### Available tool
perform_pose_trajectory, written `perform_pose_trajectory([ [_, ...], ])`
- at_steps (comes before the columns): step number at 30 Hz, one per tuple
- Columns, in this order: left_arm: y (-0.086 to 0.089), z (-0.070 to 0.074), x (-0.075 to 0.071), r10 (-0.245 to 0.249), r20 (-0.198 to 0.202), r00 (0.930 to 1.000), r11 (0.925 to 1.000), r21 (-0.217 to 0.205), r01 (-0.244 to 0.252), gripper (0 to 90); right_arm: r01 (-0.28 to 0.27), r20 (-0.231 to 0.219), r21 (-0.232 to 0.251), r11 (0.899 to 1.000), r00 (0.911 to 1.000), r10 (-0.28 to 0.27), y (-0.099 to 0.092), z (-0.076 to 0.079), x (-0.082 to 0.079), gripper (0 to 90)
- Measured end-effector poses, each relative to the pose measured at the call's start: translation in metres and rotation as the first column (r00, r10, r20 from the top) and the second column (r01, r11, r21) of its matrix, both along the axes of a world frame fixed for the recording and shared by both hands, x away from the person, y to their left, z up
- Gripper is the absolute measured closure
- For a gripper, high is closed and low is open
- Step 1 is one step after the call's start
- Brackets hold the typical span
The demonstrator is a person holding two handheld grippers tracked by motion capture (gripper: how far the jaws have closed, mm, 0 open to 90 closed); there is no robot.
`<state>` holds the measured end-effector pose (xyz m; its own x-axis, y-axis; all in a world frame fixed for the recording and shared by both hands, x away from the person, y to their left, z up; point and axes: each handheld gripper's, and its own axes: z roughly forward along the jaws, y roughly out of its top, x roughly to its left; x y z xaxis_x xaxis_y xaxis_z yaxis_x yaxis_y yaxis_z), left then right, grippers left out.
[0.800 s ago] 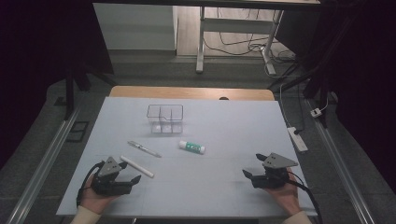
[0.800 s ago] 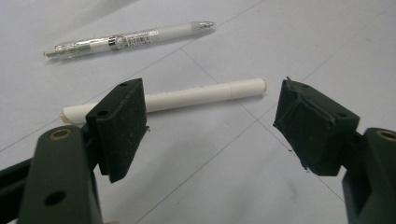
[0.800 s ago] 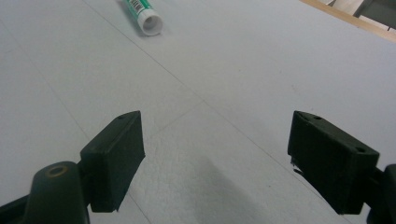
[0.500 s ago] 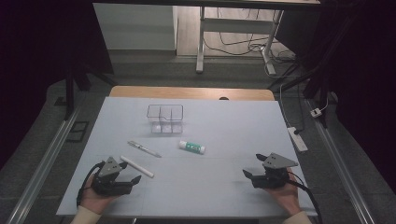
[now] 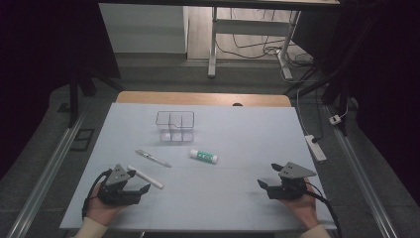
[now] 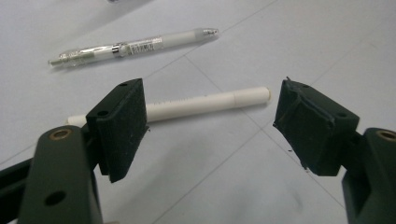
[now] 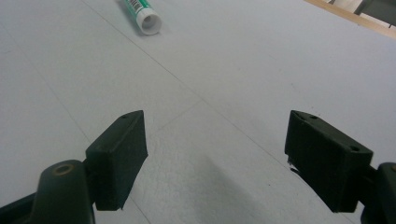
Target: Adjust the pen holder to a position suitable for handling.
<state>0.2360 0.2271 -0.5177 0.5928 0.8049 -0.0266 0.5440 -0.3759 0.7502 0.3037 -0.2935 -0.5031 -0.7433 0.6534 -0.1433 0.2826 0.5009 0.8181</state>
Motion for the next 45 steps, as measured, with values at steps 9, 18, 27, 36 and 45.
perform_pose_trajectory([
  [9, -0.009, 0.005, 0.016, -0.007, 0.001, 1.0, 0.9999, 0.011, 0.007, 25.4, 0.002, -0.012, 0.003, 1.0, 0.9999, -0.002, 0.0, -0.002, 0.002, 21.0],
  [18, -0.009, 0.011, 0.029, 0.002, 0.004, 1.0, 1.0, 0.006, -0.002, 25.7, 0.0, -0.016, 0.001, 1.0, 0.9999, 0.0, 0.0, -0.003, 0.001, 21.2],
  [27, -0.006, 0.02, 0.048, 0.023, 0.013, 0.9997, 0.9997, -0.008, -0.023, 26.2, 0.006, -0.021, -0.002, 1.0, 0.9998, -0.006, -0.001, -0.004, 0.001, 21.2],
  [36, 0.0, 0.025, 0.067, 0.042, 0.014, 0.999, 0.9989, -0.02, -0.042, 27.7, 0.013, -0.019, 0.003, 1.0, 0.9997, -0.013, -0.003, -0.005, 0.0, 21.3],
  [45, 0.009, 0.029, 0.088, 0.058, 0.006, 0.9983, 0.9975, -0.04, -0.058, 32.3, 0.019, -0.025, -0.001, 1.0, 0.9995, -0.019, -0.004, -0.005, 0.0, 21.5],
])
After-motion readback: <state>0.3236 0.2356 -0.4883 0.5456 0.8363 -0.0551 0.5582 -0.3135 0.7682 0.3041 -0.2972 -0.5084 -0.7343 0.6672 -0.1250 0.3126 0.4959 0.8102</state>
